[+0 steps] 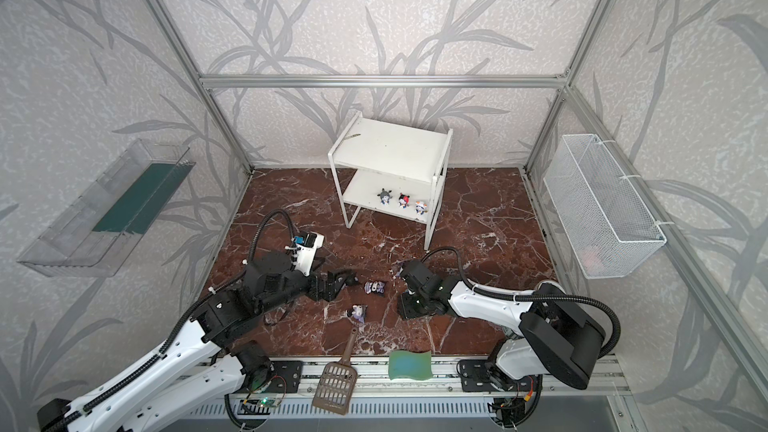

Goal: Place and organize the plastic toys onto the shelf

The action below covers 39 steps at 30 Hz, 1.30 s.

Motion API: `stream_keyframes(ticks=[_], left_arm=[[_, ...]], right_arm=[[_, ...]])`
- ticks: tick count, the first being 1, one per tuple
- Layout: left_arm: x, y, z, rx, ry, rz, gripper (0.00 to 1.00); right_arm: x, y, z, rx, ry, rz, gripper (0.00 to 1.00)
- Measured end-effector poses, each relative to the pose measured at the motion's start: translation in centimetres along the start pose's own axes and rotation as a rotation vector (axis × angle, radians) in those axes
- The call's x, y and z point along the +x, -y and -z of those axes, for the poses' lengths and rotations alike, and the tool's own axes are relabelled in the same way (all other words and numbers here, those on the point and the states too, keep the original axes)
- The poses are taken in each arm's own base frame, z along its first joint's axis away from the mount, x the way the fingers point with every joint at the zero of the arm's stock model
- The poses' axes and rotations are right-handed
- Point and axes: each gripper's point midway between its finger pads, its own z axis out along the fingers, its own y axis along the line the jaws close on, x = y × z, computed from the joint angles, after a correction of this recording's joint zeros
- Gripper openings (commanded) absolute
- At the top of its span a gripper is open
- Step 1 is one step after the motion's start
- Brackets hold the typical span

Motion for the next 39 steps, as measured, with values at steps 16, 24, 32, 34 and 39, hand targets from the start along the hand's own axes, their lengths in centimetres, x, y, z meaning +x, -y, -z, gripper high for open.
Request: stream_keyframes(ticks=[16, 24, 32, 34, 39], left_arm=[[0.4, 0.0, -0.4, -0.004, -0.022, -0.002, 0.99], [1.1, 0.4, -0.9, 0.016, -0.054, -0.003, 0.99], [2.3, 1.5, -1.8, 0.059, -0.107, 0.009, 0.99], [2.9, 1.9, -2.1, 0.075, -0.124, 0.013, 0.99], [4.0, 2.9, -2.8, 0.103, -0.158, 0.011, 0.99]], right_arm=[[-0.8, 1.3, 0.4, 0.129, 0.074, 0.111, 0.28], [-1.0, 1.3, 1.3, 0.099, 0.15, 0.212, 0.24], [-1.7, 0.3, 2.4, 0.038, 0.23, 0.28, 0.2], [-2.0, -0.1, 2.8, 0.021, 0.256, 0.297, 0.2], [-2.4, -0.5, 3.8, 0.004, 0.294, 0.301, 0.31]])
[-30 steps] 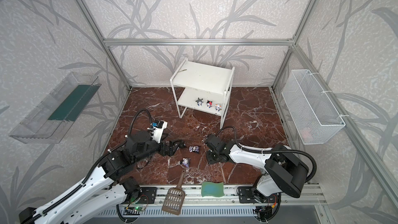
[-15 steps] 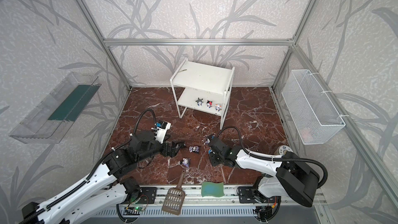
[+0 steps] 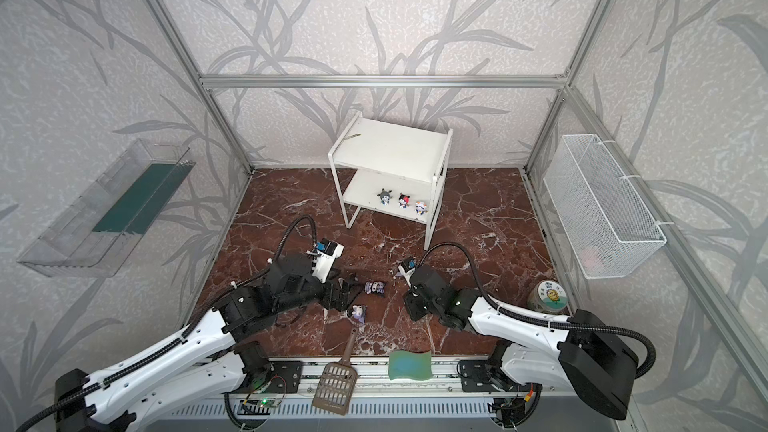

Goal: Place and organize the plastic toys onto the shelf

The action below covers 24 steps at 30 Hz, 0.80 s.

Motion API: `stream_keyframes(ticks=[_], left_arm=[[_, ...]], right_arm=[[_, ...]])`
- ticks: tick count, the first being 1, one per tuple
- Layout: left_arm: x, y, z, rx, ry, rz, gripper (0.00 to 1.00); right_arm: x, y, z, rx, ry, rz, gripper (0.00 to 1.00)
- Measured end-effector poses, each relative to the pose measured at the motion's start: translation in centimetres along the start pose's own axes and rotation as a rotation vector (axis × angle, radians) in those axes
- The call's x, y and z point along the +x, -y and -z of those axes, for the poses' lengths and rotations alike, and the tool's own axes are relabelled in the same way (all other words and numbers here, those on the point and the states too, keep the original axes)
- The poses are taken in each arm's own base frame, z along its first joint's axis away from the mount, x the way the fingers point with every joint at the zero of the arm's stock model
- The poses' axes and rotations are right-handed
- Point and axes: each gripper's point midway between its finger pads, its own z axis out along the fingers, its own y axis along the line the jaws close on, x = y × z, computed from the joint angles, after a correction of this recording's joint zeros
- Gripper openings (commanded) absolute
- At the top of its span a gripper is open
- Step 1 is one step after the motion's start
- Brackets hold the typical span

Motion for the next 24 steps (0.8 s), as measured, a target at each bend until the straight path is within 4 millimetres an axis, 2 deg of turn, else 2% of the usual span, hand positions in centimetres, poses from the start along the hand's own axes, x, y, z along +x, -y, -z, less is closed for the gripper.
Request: stream_keyframes(ticks=[2, 7, 13, 17, 24], left_arm=[[0.1, 0.2, -0.1, 0.005, -0.003, 0.0, 0.99], [0.0, 0.4, -0.1, 0.009, 0.005, -0.003, 0.99], [-0.1, 0.3, -0.1, 0.001, 0.008, -0.007, 0.99], [-0.1, 0.2, -0.1, -0.002, 0.009, -0.011, 0.99], [-0.2, 0.0, 0.3, -0.016, 0.021, -0.021, 0.99]], right_arm=[[0.2, 0.2, 0.0, 0.009, -0.009, -0.017, 0.34], [2.2, 0.4, -0.4, 0.018, -0.095, -0.12, 0.4], [3.2, -0.1, -1.0, -0.004, -0.143, -0.246, 0.59], [3.6, 0.6, -2.1, 0.013, -0.179, -0.3, 0.66], [0.7, 1.1, -4.0, -0.014, -0.167, -0.306, 0.7]])
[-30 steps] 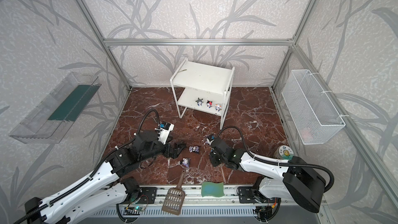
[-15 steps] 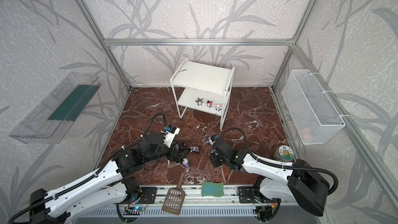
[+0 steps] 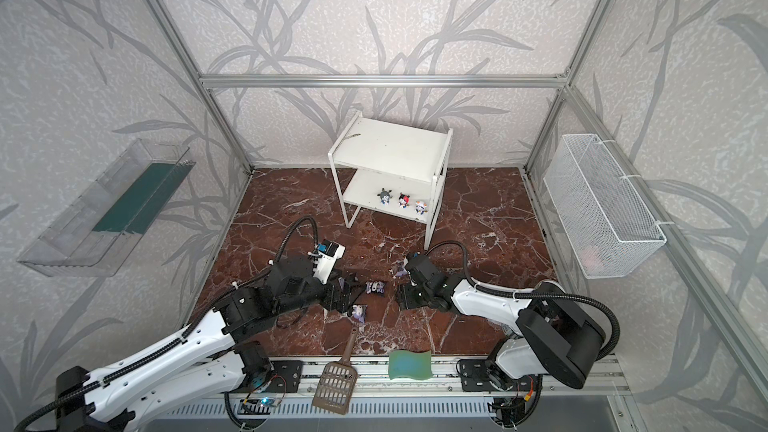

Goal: Place and organize the plastic toys onto the shelf

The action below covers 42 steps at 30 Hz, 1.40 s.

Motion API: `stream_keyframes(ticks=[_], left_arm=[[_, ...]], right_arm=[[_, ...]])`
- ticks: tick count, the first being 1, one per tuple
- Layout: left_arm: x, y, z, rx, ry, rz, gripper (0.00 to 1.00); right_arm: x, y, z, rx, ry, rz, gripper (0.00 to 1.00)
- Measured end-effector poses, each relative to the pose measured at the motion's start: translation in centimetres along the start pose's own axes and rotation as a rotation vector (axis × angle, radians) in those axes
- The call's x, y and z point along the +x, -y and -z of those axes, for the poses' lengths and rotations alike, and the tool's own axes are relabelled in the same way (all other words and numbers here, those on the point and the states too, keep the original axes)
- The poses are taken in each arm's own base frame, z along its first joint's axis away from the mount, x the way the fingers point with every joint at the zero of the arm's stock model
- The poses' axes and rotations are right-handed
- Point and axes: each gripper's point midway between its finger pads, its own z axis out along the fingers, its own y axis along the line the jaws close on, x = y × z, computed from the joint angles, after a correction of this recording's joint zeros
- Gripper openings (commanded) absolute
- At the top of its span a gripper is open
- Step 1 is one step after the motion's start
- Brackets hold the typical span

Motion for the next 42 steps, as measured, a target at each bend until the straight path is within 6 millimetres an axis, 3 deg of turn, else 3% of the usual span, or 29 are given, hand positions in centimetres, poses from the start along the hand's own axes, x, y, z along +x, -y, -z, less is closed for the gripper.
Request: stream_keyframes(ticks=[7, 14, 21, 23, 32, 37, 42], left_arm=[[0.3, -0.4, 0.1, -0.018, -0.012, -0.001, 0.99], [0.3, -0.4, 0.1, -0.019, -0.01, -0.003, 0.99], [0.3, -0.3, 0.1, -0.018, -0.01, -0.009, 0.99], [0.3, -0.3, 0.1, -0.018, -0.01, -0.009, 0.99], [0.1, -0.5, 0.3, -0.026, 0.001, -0.01, 0.99], [0.1, -0.6, 0.4, -0.034, 0.002, -0.01, 0.99], [0.2, -0.7, 0.4, -0.036, 0.001, -0.01, 0.99]], right_arm=[[-1.3, -1.4, -1.1, -0.033, -0.008, 0.08, 0.71], [0.0, -0.2, 0.7, 0.0, 0.011, 0.127, 0.69], [2.3, 0.6, 0.7, 0.038, -0.031, 0.169, 0.51], [2.4, 0.5, 0.6, 0.039, -0.033, 0.173, 0.46], [1.4, -0.6, -0.5, 0.023, -0.022, 0.215, 0.39], [1.1, -1.1, -1.1, 0.013, -0.028, 0.247, 0.25], [1.4, -1.6, -1.1, -0.01, -0.035, 0.281, 0.18]])
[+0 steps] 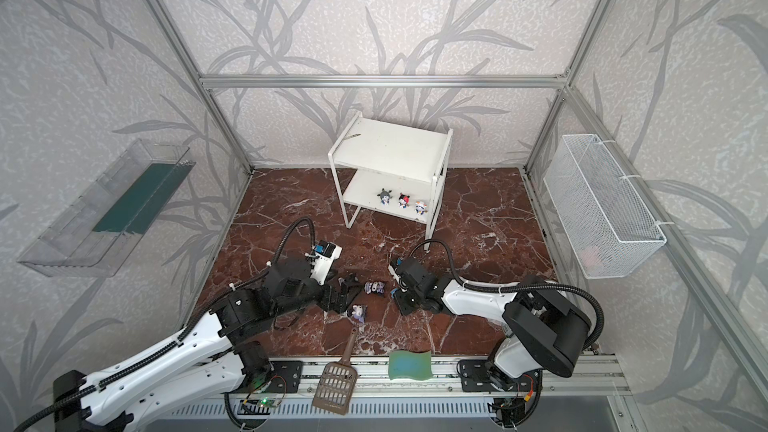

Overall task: Place and organize the plastic toys onto the shelf
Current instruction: 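Lift the blue figure with the right gripper while the left gripper approaches it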

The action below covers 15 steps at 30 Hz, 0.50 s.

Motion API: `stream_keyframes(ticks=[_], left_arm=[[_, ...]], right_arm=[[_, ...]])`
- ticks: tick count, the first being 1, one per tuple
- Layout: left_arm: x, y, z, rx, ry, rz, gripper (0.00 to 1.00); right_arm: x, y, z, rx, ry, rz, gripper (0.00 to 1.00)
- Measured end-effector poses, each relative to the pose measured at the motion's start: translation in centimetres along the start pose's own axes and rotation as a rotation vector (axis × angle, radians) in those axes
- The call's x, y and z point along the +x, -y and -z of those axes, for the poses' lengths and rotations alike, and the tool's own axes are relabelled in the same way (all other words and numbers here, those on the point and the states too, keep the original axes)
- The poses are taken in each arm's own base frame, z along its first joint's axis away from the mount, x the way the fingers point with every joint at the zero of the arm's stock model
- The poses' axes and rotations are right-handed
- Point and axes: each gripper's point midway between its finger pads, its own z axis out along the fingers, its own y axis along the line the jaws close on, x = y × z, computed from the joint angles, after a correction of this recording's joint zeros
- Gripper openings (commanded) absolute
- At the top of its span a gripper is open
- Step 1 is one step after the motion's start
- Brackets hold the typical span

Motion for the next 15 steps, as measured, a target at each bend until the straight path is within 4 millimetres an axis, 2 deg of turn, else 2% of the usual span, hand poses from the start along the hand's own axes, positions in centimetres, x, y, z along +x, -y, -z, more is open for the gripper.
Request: stream_keyframes(ticks=[7, 11, 15], left_arm=[[0.9, 0.5, -1.0, 0.026, -0.053, 0.001, 0.99], [1.4, 1.3, -1.6, 0.066, -0.076, -0.005, 0.99], [2.1, 3.1, -2.1, 0.138, -0.108, -0.028, 0.98]], right_arm=[[1.5, -0.9, 1.9, -0.072, 0.042, 0.062, 0.15], [0.5, -2.1, 4.0, -0.138, 0.142, 0.1, 0.15], [-0.8, -3.6, 7.3, -0.227, 0.298, 0.137, 0.15]])
